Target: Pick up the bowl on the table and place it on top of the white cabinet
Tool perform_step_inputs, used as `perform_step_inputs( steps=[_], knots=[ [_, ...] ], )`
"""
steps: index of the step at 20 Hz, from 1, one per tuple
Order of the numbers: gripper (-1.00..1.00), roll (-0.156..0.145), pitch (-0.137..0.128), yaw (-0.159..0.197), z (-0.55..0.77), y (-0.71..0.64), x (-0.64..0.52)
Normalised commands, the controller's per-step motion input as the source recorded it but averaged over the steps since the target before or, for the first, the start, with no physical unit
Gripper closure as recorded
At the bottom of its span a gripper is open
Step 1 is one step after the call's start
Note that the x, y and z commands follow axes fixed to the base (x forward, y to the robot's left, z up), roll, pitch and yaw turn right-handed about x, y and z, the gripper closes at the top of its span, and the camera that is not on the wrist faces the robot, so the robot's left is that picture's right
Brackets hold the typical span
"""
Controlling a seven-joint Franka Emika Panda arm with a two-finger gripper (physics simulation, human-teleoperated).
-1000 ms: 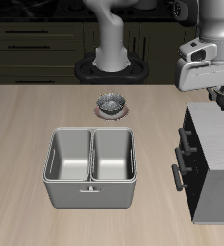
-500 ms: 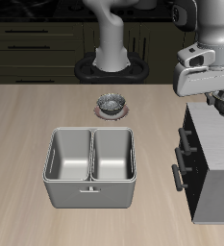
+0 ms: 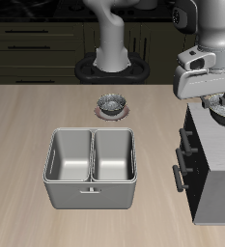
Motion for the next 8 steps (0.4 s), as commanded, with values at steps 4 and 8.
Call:
perform_step_inputs(
  steps=[4,8],
  knots=[
    [-1.00,0.012,0.001,0.016,-0.02,0.00,0.01],
    [-1.00,-0.009,0.002,0.005,0.00,-0.04,0.04]
  ],
)
